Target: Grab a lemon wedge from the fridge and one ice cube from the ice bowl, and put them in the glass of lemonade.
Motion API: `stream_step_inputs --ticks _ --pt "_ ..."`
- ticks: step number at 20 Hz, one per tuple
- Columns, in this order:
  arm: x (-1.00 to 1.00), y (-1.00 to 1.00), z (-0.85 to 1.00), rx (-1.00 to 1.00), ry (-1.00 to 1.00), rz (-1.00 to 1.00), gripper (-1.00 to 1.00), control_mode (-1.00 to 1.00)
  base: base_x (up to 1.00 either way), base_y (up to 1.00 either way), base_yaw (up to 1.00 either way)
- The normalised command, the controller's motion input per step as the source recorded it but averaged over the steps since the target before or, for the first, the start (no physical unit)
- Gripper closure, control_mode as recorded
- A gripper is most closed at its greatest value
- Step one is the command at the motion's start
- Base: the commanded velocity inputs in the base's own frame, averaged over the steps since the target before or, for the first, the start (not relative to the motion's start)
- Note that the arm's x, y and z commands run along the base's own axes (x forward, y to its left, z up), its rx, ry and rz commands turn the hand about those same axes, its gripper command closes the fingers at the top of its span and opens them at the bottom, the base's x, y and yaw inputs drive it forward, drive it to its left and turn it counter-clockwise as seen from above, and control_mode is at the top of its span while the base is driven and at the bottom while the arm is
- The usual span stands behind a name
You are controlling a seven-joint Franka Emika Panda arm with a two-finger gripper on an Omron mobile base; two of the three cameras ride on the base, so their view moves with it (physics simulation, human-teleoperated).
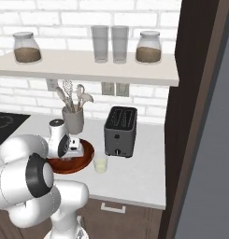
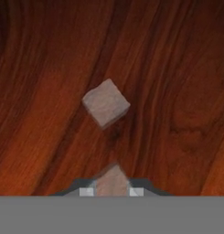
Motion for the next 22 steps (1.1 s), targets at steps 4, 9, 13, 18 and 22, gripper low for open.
stream_step_inputs --ticks 4,9,13,18,22 --pt "0.01 -0.04 0.22 0.01 -0.01 0.03 1.00 -1.00 0.00 0.00 0.00" --pt "-0.04 -0.01 0.31 0.06 -0.09 0.00 1.00 -1.00 0.00 0.00 0.00" --pt "-0.17 0.00 0.21 0.04 -0.12 0.00 1.00 -1.00 0.00 0.00 0.00" --pt "-0.16 -0.16 0.09 0.03 -0.10 0.00 1.00 -1.00 0.00 0.00 0.00" --pt "-0.15 -0.15 0.24 0.00 -0.09 -0.03 1.00 -1.00 0.00 0.00 0.00"
